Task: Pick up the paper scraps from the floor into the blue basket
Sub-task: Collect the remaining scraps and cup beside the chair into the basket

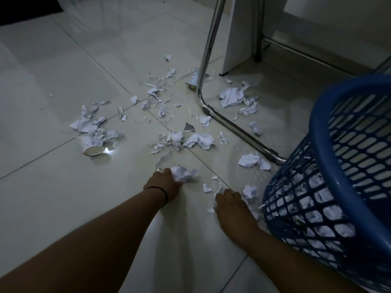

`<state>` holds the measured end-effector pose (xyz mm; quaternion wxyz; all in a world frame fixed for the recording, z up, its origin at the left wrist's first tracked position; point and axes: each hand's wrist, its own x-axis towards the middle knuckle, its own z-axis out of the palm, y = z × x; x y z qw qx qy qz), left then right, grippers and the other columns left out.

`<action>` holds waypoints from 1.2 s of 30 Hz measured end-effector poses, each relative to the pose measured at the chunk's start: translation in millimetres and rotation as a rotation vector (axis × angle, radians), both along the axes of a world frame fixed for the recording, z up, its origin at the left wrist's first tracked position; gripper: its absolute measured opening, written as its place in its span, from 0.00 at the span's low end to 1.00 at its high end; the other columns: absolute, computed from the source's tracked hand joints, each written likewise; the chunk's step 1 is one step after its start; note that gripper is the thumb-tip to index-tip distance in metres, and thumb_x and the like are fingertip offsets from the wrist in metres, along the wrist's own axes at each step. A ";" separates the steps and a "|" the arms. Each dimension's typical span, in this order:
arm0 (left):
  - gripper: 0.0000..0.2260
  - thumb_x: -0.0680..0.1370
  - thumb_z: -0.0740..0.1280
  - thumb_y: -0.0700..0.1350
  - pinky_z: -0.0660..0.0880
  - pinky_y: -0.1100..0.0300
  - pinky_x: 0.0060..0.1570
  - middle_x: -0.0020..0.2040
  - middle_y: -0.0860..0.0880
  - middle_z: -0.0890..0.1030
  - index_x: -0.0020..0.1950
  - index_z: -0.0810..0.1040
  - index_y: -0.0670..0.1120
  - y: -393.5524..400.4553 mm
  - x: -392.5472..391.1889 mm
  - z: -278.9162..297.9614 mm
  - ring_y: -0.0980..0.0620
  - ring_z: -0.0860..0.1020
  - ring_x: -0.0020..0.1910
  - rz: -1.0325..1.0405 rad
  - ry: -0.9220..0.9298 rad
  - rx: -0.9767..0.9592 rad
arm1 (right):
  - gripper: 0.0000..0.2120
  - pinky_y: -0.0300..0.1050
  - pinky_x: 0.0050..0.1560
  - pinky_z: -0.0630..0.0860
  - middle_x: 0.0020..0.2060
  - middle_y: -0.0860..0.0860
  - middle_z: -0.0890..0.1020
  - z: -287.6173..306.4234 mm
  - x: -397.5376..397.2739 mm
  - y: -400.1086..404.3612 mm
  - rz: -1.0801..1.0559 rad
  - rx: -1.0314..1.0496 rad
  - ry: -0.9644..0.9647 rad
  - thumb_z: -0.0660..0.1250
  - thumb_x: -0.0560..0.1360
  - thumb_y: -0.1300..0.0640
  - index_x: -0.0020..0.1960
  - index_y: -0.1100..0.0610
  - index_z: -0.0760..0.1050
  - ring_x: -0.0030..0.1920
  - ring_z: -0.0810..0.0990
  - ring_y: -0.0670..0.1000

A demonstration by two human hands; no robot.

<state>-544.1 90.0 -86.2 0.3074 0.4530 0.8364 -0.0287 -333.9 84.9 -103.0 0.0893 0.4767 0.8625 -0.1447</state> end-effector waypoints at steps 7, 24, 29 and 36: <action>0.12 0.77 0.60 0.49 0.71 0.55 0.48 0.53 0.36 0.76 0.50 0.78 0.42 4.2 7.4 12.7 0.38 0.75 0.52 -0.025 -0.014 0.320 | 0.24 0.45 0.57 0.71 0.62 0.55 0.68 3.4 -6.9 -4.9 0.036 -0.110 0.200 0.61 0.76 0.63 0.70 0.55 0.61 0.57 0.74 0.54; 0.14 0.75 0.56 0.43 0.63 0.57 0.36 0.36 0.40 0.75 0.31 0.70 0.41 6.7 31.3 26.3 0.42 0.73 0.41 0.096 -0.248 0.374 | 0.09 0.43 0.50 0.76 0.55 0.55 0.78 8.1 2.0 25.1 -0.414 -0.020 -0.118 0.57 0.79 0.58 0.55 0.60 0.71 0.53 0.80 0.52; 0.23 0.75 0.57 0.63 0.62 0.57 0.31 0.34 0.48 0.72 0.34 0.71 0.45 10.2 46.3 18.7 0.47 0.72 0.38 0.239 -0.329 0.424 | 0.08 0.39 0.41 0.70 0.51 0.54 0.79 8.7 3.8 26.1 -0.356 0.011 -0.008 0.55 0.79 0.59 0.51 0.58 0.72 0.48 0.80 0.52; 0.15 0.69 0.66 0.44 0.55 0.60 0.26 0.28 0.49 0.65 0.29 0.61 0.45 22.2 51.8 7.2 0.52 0.65 0.28 0.266 -0.213 0.516 | 0.08 0.46 0.42 0.70 0.50 0.56 0.72 13.3 -2.5 25.5 -0.393 -0.031 0.246 0.57 0.77 0.54 0.51 0.59 0.67 0.47 0.75 0.56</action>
